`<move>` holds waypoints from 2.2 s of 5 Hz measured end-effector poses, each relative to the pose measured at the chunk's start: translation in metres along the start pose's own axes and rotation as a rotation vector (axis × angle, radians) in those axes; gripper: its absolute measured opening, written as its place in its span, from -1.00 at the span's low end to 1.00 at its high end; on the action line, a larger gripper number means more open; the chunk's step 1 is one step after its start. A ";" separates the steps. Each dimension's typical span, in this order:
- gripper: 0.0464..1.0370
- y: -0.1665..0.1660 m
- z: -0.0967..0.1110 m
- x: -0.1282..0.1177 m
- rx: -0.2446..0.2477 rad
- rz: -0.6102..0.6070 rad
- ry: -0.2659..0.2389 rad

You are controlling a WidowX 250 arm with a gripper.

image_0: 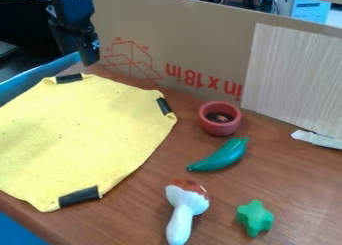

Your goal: Put the red figure on top left of the cloth

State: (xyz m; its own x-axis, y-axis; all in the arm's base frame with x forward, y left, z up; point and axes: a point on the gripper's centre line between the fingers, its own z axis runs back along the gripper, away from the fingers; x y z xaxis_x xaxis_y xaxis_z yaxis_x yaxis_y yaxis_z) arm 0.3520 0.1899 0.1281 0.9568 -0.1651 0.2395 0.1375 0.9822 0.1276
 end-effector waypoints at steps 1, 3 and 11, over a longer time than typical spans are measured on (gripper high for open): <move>0.93 -0.003 -0.013 -0.004 -0.024 0.003 0.024; 0.93 -0.053 -0.040 -0.004 -0.095 -0.070 0.013; 0.93 -0.160 -0.060 0.094 -0.118 -0.037 -0.151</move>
State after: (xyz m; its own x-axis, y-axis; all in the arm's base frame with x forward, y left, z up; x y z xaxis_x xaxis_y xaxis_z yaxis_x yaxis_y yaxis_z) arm 0.4351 0.0230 0.0724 0.9024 -0.2039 0.3795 0.2094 0.9774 0.0273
